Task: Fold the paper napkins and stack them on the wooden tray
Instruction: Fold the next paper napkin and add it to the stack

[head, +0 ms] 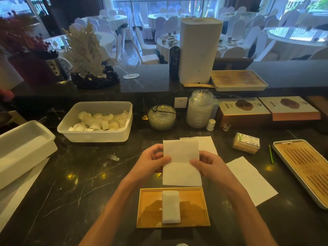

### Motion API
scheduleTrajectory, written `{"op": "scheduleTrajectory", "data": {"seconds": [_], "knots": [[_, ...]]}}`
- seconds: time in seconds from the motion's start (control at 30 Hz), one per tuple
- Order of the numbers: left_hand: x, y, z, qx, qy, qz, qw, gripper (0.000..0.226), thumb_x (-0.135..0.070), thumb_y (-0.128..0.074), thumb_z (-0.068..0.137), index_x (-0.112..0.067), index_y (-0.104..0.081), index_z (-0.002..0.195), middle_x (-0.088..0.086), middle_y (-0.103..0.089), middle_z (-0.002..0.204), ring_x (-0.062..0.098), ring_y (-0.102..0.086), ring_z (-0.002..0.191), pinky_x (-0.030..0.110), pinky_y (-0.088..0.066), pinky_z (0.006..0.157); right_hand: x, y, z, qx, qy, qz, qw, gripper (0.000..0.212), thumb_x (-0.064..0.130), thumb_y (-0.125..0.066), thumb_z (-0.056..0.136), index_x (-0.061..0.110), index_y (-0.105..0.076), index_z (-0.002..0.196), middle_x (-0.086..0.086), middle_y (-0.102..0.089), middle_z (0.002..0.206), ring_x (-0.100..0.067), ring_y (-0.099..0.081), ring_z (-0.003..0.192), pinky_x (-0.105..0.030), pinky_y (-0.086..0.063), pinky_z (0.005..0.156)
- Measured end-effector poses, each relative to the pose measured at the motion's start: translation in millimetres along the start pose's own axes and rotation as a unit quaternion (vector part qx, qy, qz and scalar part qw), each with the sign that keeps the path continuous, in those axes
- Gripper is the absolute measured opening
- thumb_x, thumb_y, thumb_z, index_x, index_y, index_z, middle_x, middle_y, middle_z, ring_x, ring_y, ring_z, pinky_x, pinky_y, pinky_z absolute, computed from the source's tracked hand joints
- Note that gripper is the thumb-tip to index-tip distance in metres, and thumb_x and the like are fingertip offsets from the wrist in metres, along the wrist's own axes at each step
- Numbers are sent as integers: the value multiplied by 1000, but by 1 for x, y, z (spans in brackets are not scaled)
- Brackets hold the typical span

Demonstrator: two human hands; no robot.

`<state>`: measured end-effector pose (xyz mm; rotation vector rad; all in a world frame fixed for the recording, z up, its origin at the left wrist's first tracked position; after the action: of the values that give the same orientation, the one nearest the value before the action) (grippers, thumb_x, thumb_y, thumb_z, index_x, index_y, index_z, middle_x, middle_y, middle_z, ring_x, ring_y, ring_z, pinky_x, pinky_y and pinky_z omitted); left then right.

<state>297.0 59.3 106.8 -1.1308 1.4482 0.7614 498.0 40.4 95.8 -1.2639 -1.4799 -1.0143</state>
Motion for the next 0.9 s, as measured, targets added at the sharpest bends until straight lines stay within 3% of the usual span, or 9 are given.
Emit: {"op": "scheduleTrajectory", "data": {"seconds": [0.13,0.2,0.3,0.4,0.5,0.63,0.77,0.83,0.9], "knots": [[1,2,0,-16,-12,17,1000,32,-17,-74,89,-33,-66,115,-8,-76,112,15,-74,106,28,-63,75,1,4,-3,-34,10,17,999,15,23,-71,92,35,-71,102,20,-76,97,2,-72,91,-11,-55,59],[0,1,-1,-18,-19,15,1000,26,-14,-72,90,-30,-71,111,-6,-76,112,15,-73,107,28,-63,76,5,2,-5,-29,27,13,999,24,15,-68,95,38,-75,94,24,-75,93,7,-68,90,-6,-52,57],[-3,-4,-3,17,-33,-1,999,16,-12,-67,92,-20,-80,94,-7,-73,120,12,-68,116,29,-62,81,9,3,-6,-28,35,-2,999,32,10,-63,97,35,-80,84,29,-70,91,-4,-65,95,-11,-55,62],[-3,-7,-3,38,-30,1,999,25,-3,-62,93,-18,-80,82,-10,-69,127,9,-63,121,33,-62,85,13,5,-7,-48,55,-13,997,33,7,-62,97,28,-78,79,19,-68,97,-12,-60,99,-10,-53,60],[0,-6,-3,35,-20,5,999,23,-3,-62,95,-17,-79,91,-9,-69,126,14,-64,122,36,-62,87,18,5,-9,-67,92,-42,993,33,2,-61,96,26,-77,79,9,-66,102,-14,-60,99,-10,-53,61],[-2,-6,-4,9,-22,-13,1000,29,-20,-65,96,-30,-65,123,-1,-72,122,18,-69,116,31,-63,80,20,7,-10,-90,122,-77,985,42,-3,-56,97,27,-77,76,15,-67,101,-2,-60,99,-5,-51,64],[2,-5,-4,-3,11,-52,999,25,-25,-53,102,-22,-62,126,14,-71,121,33,-70,111,40,-60,83,21,7,-10,-103,140,-111,979,51,-7,-53,97,31,-76,72,22,-66,101,12,-58,99,0,-48,67],[3,-6,-5,2,27,-63,998,30,-32,-48,103,-19,-61,127,14,-71,120,31,-72,110,41,-59,86,22,7,-10,-103,151,-127,975,50,-7,-54,96,31,-76,73,23,-65,101,19,-55,99,0,-47,67],[3,-7,-6,4,31,-35,999,31,-36,-54,99,-21,-62,125,9,-71,120,23,-73,107,34,-63,81,20,6,-9,-95,147,-135,975,47,-6,-56,96,31,-76,74,24,-65,102,14,-56,101,-1,-49,67]]}}
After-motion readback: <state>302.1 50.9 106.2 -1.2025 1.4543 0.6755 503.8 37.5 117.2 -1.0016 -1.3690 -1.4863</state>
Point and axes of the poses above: each hand's wrist, its own z-axis towards the middle knuckle, its own y-axis out of the back of the hand, x = y × z, the point moved 7 cm from there along z, towards the middle knuckle
